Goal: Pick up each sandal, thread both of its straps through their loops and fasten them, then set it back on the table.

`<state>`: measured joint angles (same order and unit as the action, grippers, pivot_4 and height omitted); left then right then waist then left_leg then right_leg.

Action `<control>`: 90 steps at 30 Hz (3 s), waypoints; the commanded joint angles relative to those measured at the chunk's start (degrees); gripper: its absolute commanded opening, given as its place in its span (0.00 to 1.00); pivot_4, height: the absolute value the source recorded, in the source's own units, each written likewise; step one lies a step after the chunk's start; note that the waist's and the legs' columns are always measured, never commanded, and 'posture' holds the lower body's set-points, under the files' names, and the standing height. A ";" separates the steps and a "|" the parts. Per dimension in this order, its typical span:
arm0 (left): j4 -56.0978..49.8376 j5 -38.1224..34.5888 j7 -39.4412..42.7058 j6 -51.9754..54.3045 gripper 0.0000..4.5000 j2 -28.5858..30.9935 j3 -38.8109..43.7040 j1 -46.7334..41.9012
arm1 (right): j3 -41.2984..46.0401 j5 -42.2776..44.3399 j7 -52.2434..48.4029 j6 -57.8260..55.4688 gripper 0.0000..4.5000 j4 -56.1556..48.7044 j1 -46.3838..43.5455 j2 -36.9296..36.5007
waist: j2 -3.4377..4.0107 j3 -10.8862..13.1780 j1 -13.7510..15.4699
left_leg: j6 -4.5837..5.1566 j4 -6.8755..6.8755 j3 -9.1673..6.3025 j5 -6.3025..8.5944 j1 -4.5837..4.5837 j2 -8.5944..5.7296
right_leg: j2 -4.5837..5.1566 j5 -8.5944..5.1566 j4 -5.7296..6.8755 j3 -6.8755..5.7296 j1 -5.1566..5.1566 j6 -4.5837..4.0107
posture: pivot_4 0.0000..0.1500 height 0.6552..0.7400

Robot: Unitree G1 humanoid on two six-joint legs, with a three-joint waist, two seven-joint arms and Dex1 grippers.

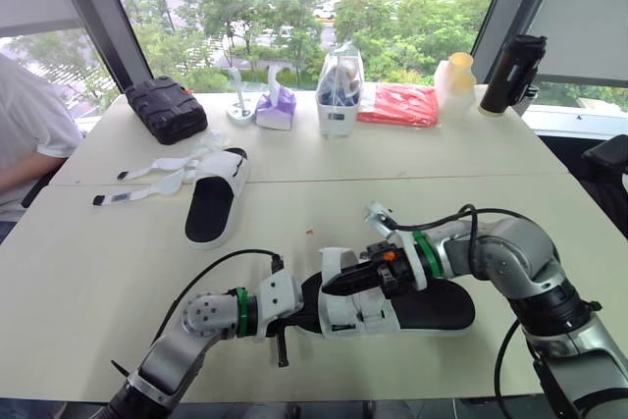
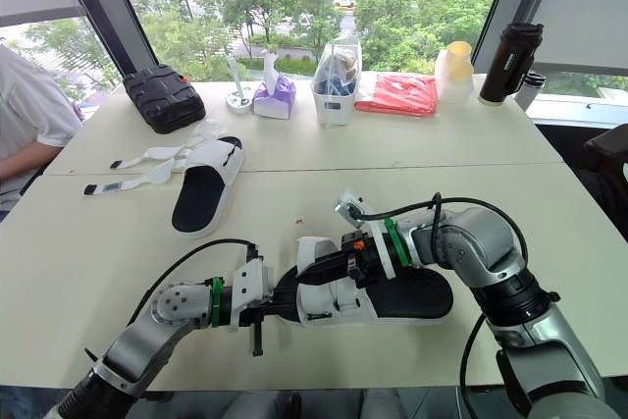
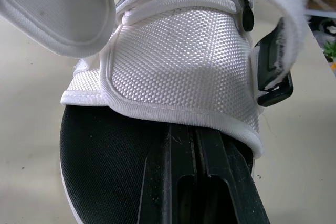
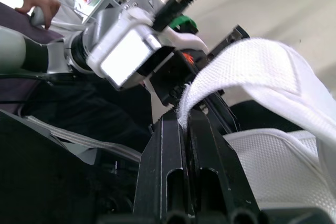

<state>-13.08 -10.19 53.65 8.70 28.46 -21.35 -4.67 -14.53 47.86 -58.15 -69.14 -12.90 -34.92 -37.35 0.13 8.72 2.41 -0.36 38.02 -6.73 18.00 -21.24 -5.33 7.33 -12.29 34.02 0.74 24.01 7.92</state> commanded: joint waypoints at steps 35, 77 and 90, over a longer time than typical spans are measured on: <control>2.38 3.38 0.61 5.26 0.00 0.23 -6.79 4.11 | -3.84 -16.27 -2.10 20.99 0.02 -10.80 6.16 -2.93 | -0.01 -0.01 0.01 | 0.04 0.00 0.00 0.02 -0.01 -0.02 | 0.02 0.00 -0.03 0.00 0.00 0.01 | 1.00 1.00; 2.77 3.52 0.79 5.00 0.00 0.09 -7.09 3.99 | 11.66 -1.44 -8.42 11.08 0.81 -24.19 21.50 -23.50 | -0.16 -0.05 0.26 | 0.13 -0.01 0.01 0.31 0.77 0.00 | 0.12 -0.46 -0.13 -0.01 -0.84 0.41 | 1.00 1.00; 3.06 3.45 1.26 4.99 0.00 0.37 -6.89 3.53 | 6.17 -7.44 -2.09 15.97 0.81 -22.61 27.99 -17.58 | -0.12 -0.05 0.24 | 0.18 -0.02 0.08 0.37 0.77 -0.11 | 0.28 -0.53 -0.14 -0.02 -0.83 0.67 | 1.00 1.00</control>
<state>-14.73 -9.32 52.56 10.68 27.80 -22.48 -3.72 -8.74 40.72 -61.00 -54.06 -35.22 -6.24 -55.46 0.01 8.67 2.66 -0.17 38.01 -6.65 18.37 -20.48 -5.45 7.61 -12.81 33.87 0.72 23.18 8.59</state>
